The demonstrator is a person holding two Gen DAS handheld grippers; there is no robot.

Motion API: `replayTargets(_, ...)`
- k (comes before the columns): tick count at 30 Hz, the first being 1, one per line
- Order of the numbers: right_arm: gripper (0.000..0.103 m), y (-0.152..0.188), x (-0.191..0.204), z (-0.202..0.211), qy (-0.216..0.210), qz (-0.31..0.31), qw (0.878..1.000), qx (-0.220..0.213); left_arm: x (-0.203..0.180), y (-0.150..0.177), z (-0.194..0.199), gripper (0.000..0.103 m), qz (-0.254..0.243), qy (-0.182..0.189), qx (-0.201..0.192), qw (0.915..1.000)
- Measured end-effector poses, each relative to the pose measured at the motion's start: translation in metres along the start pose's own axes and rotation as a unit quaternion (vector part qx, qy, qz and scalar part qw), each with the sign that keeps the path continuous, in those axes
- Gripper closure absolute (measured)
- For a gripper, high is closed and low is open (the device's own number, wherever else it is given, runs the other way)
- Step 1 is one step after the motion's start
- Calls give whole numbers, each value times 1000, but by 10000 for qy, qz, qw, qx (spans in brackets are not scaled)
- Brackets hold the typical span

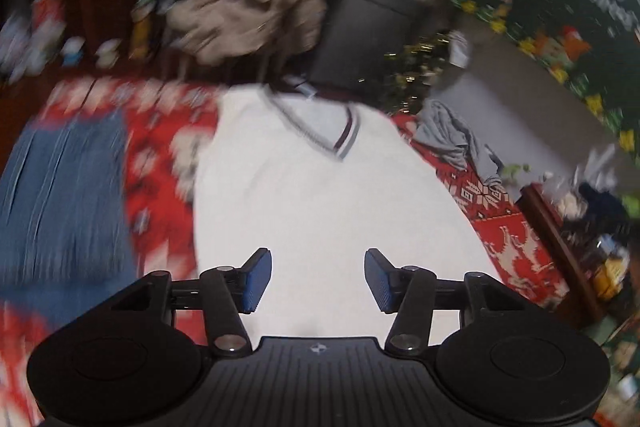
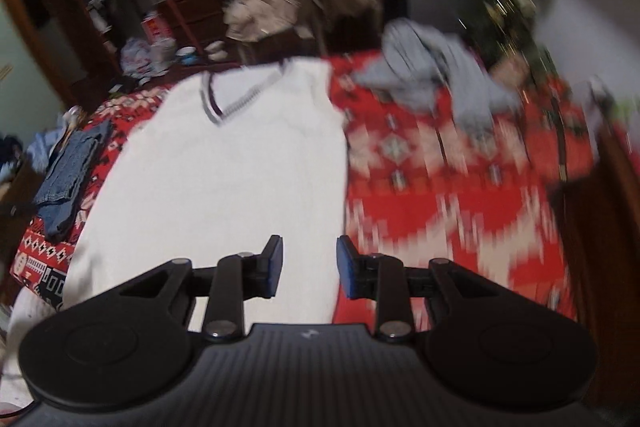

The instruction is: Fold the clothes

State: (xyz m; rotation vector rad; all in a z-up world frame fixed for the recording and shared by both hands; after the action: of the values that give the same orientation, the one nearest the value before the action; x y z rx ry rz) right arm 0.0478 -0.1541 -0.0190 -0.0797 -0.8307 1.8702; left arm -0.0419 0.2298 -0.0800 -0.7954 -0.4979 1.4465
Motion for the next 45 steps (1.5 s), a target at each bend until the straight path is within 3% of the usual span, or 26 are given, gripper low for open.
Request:
replayTargets(5, 63, -72, 28, -40, -35, 601, 9981, -150, 20, -51, -72, 57, -112, 263, 76, 9996)
replayTargets(7, 63, -97, 34, -66, -122, 615, 9979, -148, 30, -65, -98, 58, -216, 201, 106, 9995)
replayTargets(11, 65, -138, 41, -128, -125, 634, 9978, -174, 60, -82, -148, 82, -213, 16, 351, 9992)
replayTargets(13, 67, -150, 43, -162, -45, 811, 9965, -211, 77, -87, -168, 85, -93, 8, 471, 9988)
replayTargets(18, 67, -176, 39, -249, -80, 626, 9979, 165, 102, -97, -204, 85, -47, -191, 630, 9978)
replayTargets(22, 67, -189, 58, -298, -228, 869, 9957, 204, 122, -107, -225, 85, 121, -253, 640, 9976)
replayTargets(27, 67, -214, 117, -340, -804, 1412, 9865, 204, 142, -122, -240, 81, 140, -410, 551, 9975)
replayTargets(29, 67, -220, 147, -359, -964, 1705, 9802, 275, 150, -128, -244, 66, 119, -577, 527, 9969)
replayTargets(31, 67, -225, 174, -376, -1109, 1832, 9761, 362, 159, -132, -248, 64, 184, -598, 474, 9969)
replayTargets(34, 67, -234, 204, -404, -1281, 1615, 9772, 504, 174, -137, -255, 63, 467, -522, 490, 9963)
replayTargets(38, 66, -241, 227, -448, -1157, 1231, 9821, 829, 188, -140, -266, 64, 802, -226, 693, 9941)
replayTargets(40, 66, -242, 233, -468, -1075, 1019, 9836, 1033, 190, -142, -271, 78, 818, -211, 859, 9927)
replayTargets(42, 66, -242, 235, -484, -973, 866, 9846, 1167, 193, -144, -273, 83, 898, -136, 925, 9916)
replayTargets(44, 67, -241, 237, -492, -1006, 832, 9840, 1213, 193, -145, -272, 95, 851, -114, 884, 9924)
replayTargets(45, 79, -239, 239, -494, -1020, 867, 9837, 1204, 192, -145, -272, 98, 773, -146, 847, 9933)
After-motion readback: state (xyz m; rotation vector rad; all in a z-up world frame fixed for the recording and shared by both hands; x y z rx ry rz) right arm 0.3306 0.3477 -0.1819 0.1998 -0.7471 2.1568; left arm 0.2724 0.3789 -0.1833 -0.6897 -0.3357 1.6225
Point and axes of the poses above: each gripper's, at about its wrist camera, not at the fingertips, and z roughly against the way its jaws point, x to its left, y to its underside, the point moved 3 cm from there along -z, roughly the way its jaws point, and after that the axes turned 12 degrees about -z, right-handed, at the moved point
